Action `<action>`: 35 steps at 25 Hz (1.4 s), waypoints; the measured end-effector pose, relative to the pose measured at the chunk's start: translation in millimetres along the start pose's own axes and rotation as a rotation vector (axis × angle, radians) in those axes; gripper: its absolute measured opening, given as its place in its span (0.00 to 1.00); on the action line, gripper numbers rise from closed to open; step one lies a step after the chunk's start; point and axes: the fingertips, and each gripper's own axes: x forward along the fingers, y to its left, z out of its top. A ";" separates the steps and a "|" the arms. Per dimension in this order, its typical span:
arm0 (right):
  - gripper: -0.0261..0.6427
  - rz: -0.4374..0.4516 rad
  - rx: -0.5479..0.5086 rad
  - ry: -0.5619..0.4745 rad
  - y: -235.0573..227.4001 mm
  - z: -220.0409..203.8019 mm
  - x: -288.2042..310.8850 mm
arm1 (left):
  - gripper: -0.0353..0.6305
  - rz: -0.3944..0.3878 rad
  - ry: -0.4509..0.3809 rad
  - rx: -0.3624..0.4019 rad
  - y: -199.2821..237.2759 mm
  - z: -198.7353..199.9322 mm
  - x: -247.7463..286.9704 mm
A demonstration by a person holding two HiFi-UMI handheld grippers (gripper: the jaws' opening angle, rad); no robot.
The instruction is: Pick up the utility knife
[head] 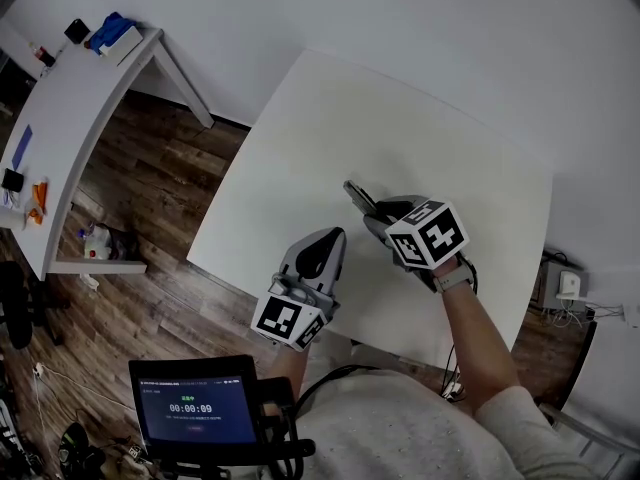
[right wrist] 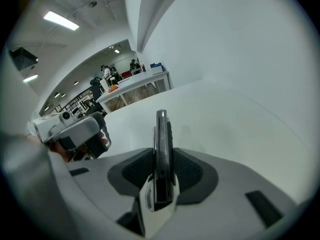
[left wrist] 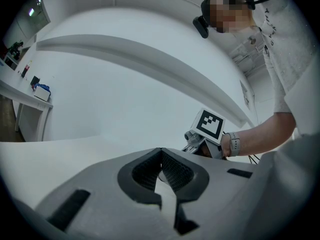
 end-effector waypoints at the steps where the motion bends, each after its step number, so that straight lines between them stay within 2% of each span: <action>1: 0.24 0.004 0.007 -0.016 4.3 0.8 -6.2 | 0.06 -0.002 -0.003 0.003 -4.6 2.9 -3.0; 12: 0.24 0.029 0.087 -0.171 20.0 16.0 -64.3 | 0.06 -0.018 -0.028 0.027 -37.3 29.1 -10.9; 23: 0.23 0.069 0.085 -0.261 37.8 28.5 -113.4 | 0.06 -0.029 -0.034 0.055 -60.7 56.1 -15.6; 31: 0.24 0.084 0.092 -0.326 50.3 41.8 -134.0 | 0.06 0.001 -0.043 0.066 -61.5 72.2 -31.1; 35: 0.24 0.096 0.104 -0.394 60.1 50.9 -143.9 | 0.06 0.025 -0.053 0.083 -58.4 81.9 -41.6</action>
